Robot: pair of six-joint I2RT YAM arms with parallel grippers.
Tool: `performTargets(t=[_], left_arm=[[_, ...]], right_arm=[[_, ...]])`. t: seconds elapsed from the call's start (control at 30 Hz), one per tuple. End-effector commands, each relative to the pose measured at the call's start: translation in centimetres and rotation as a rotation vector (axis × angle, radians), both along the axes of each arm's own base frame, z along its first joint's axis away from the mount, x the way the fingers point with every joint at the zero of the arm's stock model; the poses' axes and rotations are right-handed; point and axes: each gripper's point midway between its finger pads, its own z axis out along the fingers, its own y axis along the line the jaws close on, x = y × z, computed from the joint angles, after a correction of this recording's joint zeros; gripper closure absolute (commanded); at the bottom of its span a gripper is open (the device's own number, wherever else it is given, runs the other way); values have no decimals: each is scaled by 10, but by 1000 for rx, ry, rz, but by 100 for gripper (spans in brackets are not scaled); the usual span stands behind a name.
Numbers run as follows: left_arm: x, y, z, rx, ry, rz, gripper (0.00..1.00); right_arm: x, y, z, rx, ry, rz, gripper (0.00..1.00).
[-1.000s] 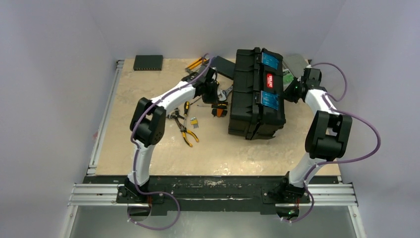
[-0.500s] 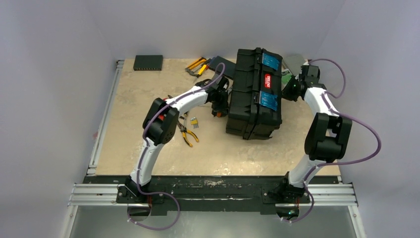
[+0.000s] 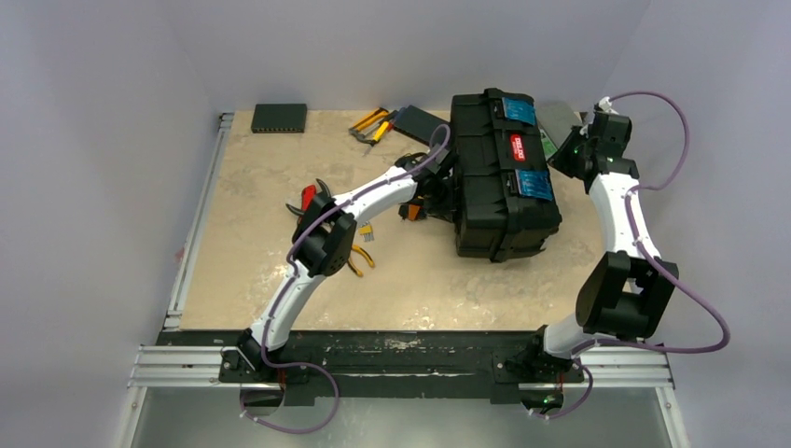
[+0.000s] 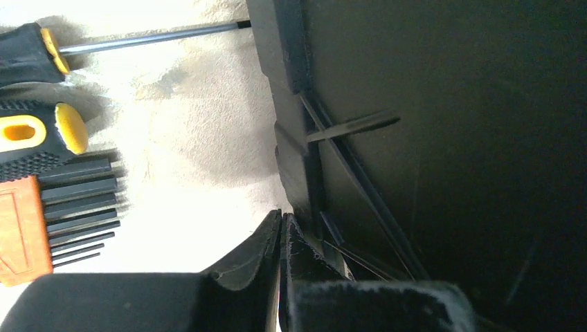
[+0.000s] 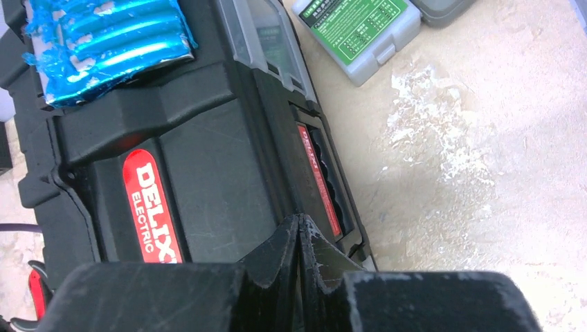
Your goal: Pack the tool kit
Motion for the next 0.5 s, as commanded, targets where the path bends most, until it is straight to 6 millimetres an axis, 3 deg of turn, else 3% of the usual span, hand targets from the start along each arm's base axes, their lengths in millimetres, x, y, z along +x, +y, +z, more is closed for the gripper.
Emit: performTargets(t=[0.0,0.17,0.27,0.4,0.47], left_arm=[[-30,-80,97,-334,-151,-188,100],[-36,-67,79,-300,-134,-183,100],[-39,-55,69,-276,-126,-172,100],[-29,-21,75,-270,-146,-119,100],[-22,2,83,-261,-164,-91,93]], right_arm=[[-13,65,23,158,-5,207,94],[-18,82,35,142,-28,237,93],[-21,87,31,136,-9,252,92],[-21,82,28,119,-2,232,87],[-20,85,29,136,-5,247,86]])
